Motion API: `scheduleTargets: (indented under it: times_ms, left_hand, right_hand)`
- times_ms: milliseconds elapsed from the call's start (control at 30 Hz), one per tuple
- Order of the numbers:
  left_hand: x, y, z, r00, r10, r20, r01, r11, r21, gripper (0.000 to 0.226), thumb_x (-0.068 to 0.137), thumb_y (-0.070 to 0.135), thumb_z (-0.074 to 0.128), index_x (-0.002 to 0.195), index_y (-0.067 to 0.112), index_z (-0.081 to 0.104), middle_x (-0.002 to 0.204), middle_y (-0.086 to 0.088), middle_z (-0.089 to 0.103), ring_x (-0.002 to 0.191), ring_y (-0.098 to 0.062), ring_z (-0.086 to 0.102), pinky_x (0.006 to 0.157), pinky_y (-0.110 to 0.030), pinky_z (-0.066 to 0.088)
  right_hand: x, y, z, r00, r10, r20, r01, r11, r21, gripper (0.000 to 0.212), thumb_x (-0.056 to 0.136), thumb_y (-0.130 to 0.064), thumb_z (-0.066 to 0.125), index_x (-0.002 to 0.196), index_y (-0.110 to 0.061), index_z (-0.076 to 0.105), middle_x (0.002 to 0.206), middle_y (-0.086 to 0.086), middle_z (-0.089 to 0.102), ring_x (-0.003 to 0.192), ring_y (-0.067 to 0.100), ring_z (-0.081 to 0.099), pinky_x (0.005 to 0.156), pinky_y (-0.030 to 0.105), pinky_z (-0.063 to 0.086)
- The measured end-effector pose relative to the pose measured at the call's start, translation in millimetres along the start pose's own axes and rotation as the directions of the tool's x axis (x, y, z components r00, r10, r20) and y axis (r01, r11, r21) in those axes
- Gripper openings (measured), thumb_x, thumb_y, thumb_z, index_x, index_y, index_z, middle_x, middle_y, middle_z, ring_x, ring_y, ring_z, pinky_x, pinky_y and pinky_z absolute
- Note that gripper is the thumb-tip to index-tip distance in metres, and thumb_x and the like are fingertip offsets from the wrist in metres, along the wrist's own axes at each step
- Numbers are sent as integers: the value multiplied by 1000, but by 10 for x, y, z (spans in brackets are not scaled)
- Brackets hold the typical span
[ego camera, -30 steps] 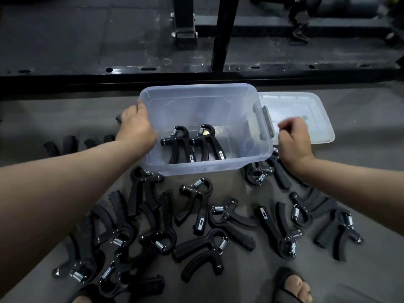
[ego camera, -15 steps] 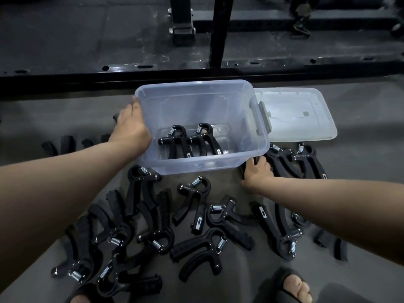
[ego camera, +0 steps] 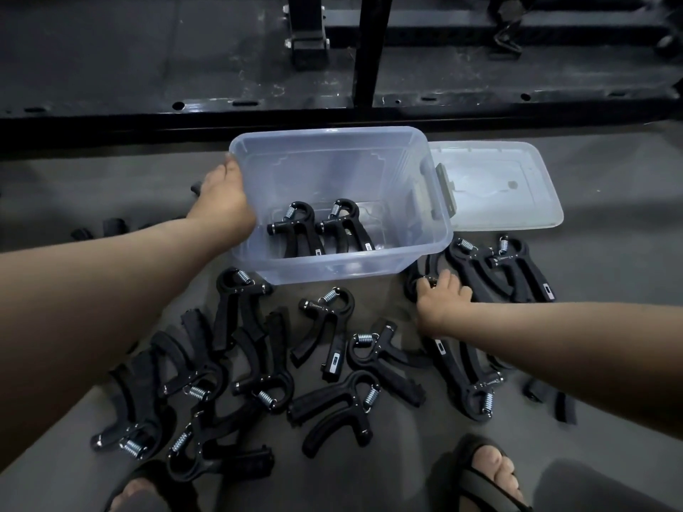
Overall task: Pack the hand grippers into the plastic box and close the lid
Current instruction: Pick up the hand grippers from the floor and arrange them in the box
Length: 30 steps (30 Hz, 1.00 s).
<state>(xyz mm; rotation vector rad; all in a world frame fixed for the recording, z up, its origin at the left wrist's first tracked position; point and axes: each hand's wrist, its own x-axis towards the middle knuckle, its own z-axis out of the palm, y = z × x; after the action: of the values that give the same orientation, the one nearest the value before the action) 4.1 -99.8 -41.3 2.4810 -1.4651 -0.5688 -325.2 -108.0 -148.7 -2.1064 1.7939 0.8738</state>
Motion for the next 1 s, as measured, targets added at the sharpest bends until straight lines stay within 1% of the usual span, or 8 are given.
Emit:
scheduleTargets:
  times_ms: [133, 300, 400, 600, 733, 867, 933, 1000]
  left_hand:
    - [19, -5, 14, 1000, -6, 8, 6, 1000, 8, 77, 90, 3, 43, 153, 6, -1, 157, -16, 14, 146, -29, 11, 117, -39, 13]
    - [40, -55, 42, 1000, 4, 21, -4, 1000, -2, 78, 90, 6, 41, 154, 9, -3, 159, -15, 9, 147, -27, 6, 119, -39, 10]
    - [44, -69, 65, 999, -2, 33, 2, 1000, 3, 78, 91, 7, 41, 153, 11, -6, 160, -14, 5, 148, -26, 3, 120, -41, 9]
    - [37, -72, 69, 999, -15, 48, 15, 1000, 8, 79, 91, 7, 40, 153, 13, -9, 161, -12, -1, 149, -24, -3, 120, -39, 5]
    - [16, -49, 72, 999, -10, 45, 10, 1000, 0, 82, 90, 4, 41, 153, 13, -10, 161, -13, -3, 149, -25, -4, 120, -39, 4]
    - [13, -48, 61, 999, -11, 49, 12, 1000, -1, 83, 91, 5, 43, 153, 13, -11, 161, -13, -5, 149, -25, -4, 120, -39, 4]
    - [12, -65, 66, 999, -2, 47, 2, 1000, 0, 81, 92, 7, 42, 153, 13, -11, 161, -13, -4, 149, -24, -5, 120, -39, 3]
    - [11, -70, 75, 999, 1, 45, -1, 1000, -1, 80, 92, 8, 41, 153, 13, -11, 161, -12, -3, 149, -24, -5, 120, -40, 3]
  right_hand:
    - [35, -25, -36, 997, -47, -67, 45, 998, -32, 44, 84, -14, 52, 125, -11, 38, 136, 21, 32, 127, 38, 32, 107, 43, 26]
    - [-37, 49, -53, 972, -228, -57, 231, 972, 52, 51, 84, -29, 59, 126, -11, 34, 123, 16, 42, 117, 39, 45, 99, 44, 37]
    - [68, 158, -127, 975, -150, -165, 145, 989, -40, 63, 83, -20, 56, 139, -15, 26, 129, 19, 37, 121, 39, 39, 101, 46, 33]
    - [95, 259, -156, 978, -196, -69, 197, 980, 2, 58, 91, -16, 51, 141, -17, 21, 122, 18, 46, 115, 39, 48, 96, 45, 38]
    - [-62, 266, -104, 966, -258, 37, 251, 960, 126, 59, 85, -34, 69, 124, -8, 31, 115, 21, 57, 107, 41, 59, 84, 39, 46]
    - [-272, 200, -81, 902, -432, -10, 398, 822, 406, 26, 93, -34, 57, 113, -18, 51, 102, 5, 69, 89, 24, 67, 77, 29, 51]
    - [-202, 227, -133, 892, -441, -101, 452, 854, 257, 29, 88, -27, 55, 115, -19, 51, 111, 6, 60, 102, 26, 60, 87, 32, 49]
    - [-79, 257, -140, 896, -436, -82, 430, 899, -77, 58, 79, -33, 61, 131, -15, 42, 129, 13, 42, 122, 35, 44, 103, 39, 40]
